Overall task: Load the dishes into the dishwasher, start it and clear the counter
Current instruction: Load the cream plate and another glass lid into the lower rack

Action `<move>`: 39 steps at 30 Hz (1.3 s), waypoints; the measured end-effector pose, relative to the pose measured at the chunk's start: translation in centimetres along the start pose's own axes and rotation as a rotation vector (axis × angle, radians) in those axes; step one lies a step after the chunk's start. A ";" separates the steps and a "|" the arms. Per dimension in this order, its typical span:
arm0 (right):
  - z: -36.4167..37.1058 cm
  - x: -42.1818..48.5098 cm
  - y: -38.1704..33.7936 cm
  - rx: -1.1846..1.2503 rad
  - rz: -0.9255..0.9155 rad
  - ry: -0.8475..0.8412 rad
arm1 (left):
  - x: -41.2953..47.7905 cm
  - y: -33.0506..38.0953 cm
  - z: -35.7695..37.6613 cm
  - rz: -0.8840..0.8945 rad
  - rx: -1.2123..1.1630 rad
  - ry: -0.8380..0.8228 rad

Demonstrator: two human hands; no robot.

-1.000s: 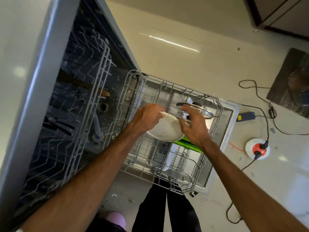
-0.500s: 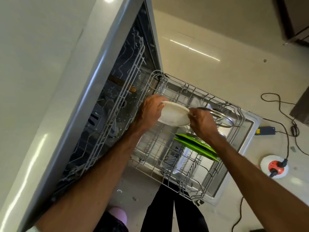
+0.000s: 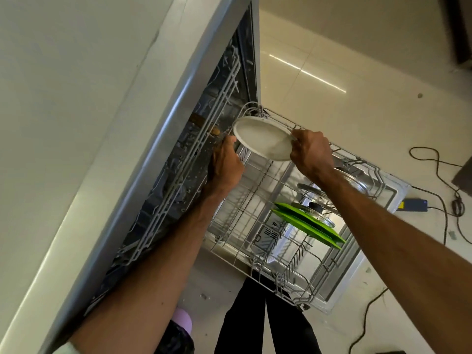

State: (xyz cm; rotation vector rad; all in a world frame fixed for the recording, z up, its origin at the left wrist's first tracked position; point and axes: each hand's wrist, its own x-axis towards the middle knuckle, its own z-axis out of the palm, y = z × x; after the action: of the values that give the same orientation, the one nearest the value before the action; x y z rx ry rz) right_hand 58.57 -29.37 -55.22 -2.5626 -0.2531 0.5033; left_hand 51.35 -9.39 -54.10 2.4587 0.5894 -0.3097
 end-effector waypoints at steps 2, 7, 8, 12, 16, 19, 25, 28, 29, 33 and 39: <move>0.6 -0.5 0.2 -0.011 -0.002 -0.015 | 0.0 0.1 0.3 -0.006 0.009 -0.016; 1.6 -1.5 1.1 -0.009 0.000 -0.026 | 0.2 0.3 0.9 0.002 0.028 -0.039; 1.7 -1.6 1.2 -0.007 -0.007 -0.026 | 0.3 0.4 1.0 0.001 0.028 -0.043; 1.7 -1.8 1.5 0.034 -0.018 -0.031 | 0.6 0.7 1.3 -0.008 0.032 -0.065; 1.8 -2.0 1.8 0.019 -0.017 -0.048 | 0.7 1.0 1.4 -0.018 0.029 -0.082; 1.9 -2.4 2.0 0.023 -0.032 -0.054 | 0.7 0.9 1.5 -0.034 0.028 -0.097; 2.9 -3.0 2.6 0.022 -0.049 -0.079 | 0.5 0.4 1.6 -0.059 0.046 -0.132; 3.4 -3.2 2.2 0.042 -0.062 -0.121 | 0.4 0.1 1.5 -0.083 0.071 -0.151; 3.6 -3.2 2.0 0.042 -0.063 -0.134 | 0.4 -0.1 1.4 -0.092 0.076 -0.165; 4.3 -3.0 1.8 0.022 -0.065 -0.141 | 0.1 -1.1 1.1 -0.127 0.076 -0.173; 5.5 -3.6 1.7 0.007 -0.114 -0.164 | -0.7 -2.6 0.8 -0.170 0.102 -0.159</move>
State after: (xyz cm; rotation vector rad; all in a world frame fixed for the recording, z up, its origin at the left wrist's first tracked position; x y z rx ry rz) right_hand 53.21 -29.28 -59.39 -2.4857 -0.4514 0.6707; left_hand 49.43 -8.17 -55.77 2.4557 0.7314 -0.6110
